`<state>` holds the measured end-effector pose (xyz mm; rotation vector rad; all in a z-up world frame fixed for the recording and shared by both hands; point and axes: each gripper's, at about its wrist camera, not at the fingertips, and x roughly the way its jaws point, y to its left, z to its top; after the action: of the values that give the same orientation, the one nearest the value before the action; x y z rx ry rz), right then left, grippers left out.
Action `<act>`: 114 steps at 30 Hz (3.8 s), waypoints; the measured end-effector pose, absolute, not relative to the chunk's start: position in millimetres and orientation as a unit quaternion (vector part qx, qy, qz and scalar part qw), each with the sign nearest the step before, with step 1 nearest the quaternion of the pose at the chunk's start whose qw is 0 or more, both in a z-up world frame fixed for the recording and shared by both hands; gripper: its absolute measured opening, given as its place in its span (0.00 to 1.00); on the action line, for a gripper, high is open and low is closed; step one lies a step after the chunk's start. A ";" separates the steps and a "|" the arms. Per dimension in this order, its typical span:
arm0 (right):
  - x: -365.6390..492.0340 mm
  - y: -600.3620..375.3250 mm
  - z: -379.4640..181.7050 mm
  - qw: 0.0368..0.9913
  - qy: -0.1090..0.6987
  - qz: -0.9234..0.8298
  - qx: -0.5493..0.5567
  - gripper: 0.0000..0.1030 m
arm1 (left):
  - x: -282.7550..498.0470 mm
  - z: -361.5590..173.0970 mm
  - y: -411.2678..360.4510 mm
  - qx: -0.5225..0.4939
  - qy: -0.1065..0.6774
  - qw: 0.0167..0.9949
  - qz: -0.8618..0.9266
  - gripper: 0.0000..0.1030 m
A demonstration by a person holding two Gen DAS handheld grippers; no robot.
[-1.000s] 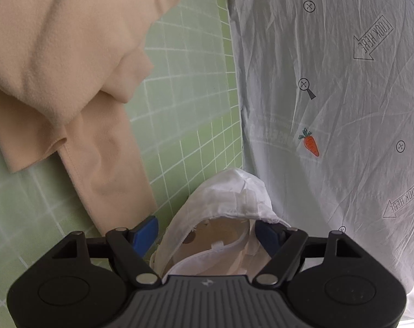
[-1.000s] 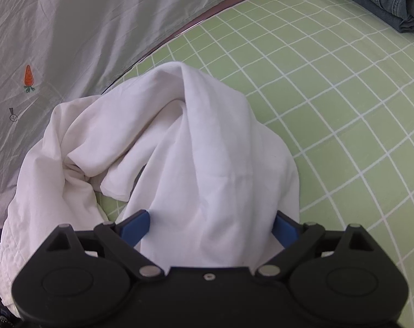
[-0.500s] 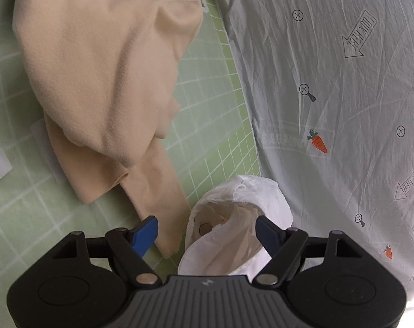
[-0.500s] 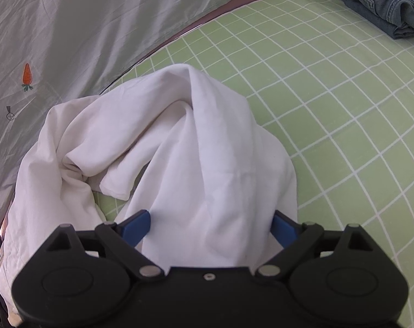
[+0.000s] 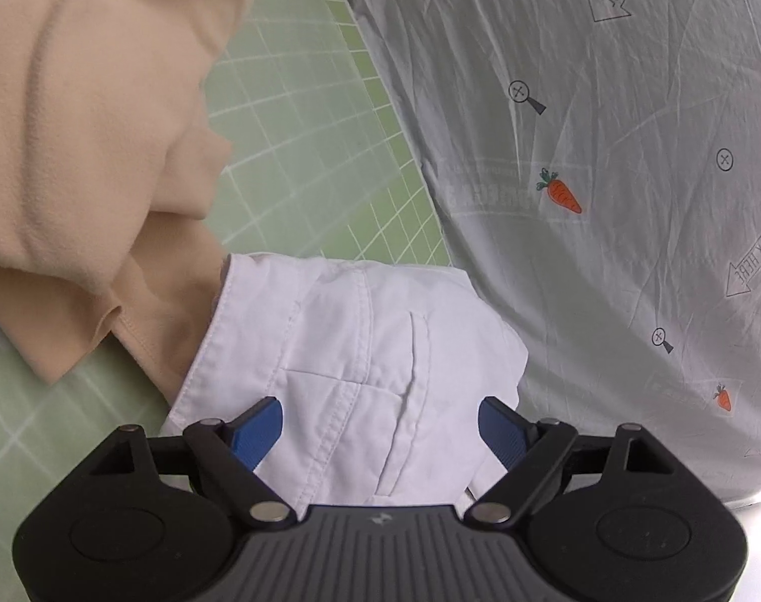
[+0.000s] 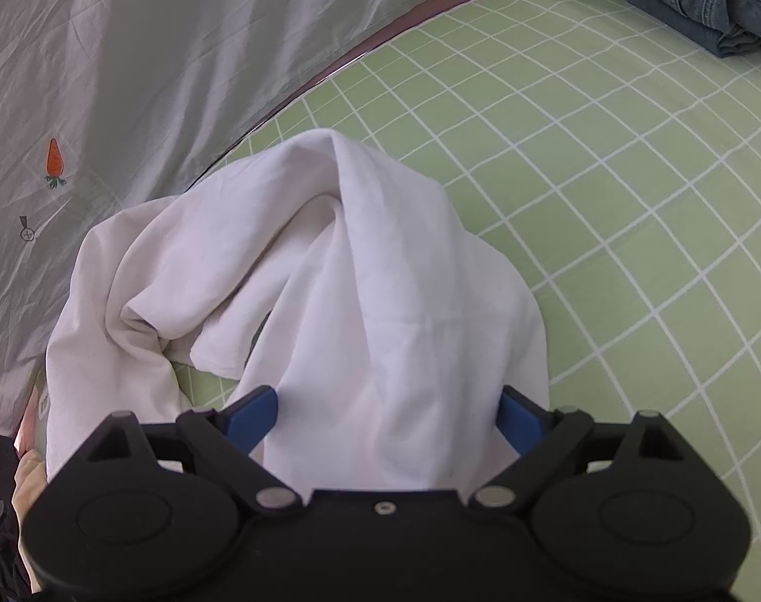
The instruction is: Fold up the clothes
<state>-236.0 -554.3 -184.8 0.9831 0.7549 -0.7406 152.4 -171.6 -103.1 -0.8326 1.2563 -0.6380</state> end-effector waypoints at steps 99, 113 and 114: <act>-325.8 -617.0 -31.6 0.832 0.077 -0.407 0.368 0.03 | 114.7 26.2 -273.8 -0.176 0.431 0.849 -0.249 0.05; -335.2 -545.1 -164.3 0.746 0.337 -0.394 0.418 0.03 | 68.7 -58.9 -197.8 -0.082 0.518 0.846 -0.093 0.00; -330.3 -539.5 -157.4 0.760 0.343 -0.387 0.395 0.03 | 69.5 -55.0 -193.2 -0.054 0.500 0.862 -0.069 0.00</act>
<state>-330.3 -539.5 -157.4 0.8604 0.7462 -0.8419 69.5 -193.2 -55.0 -0.1135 1.0486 -0.1458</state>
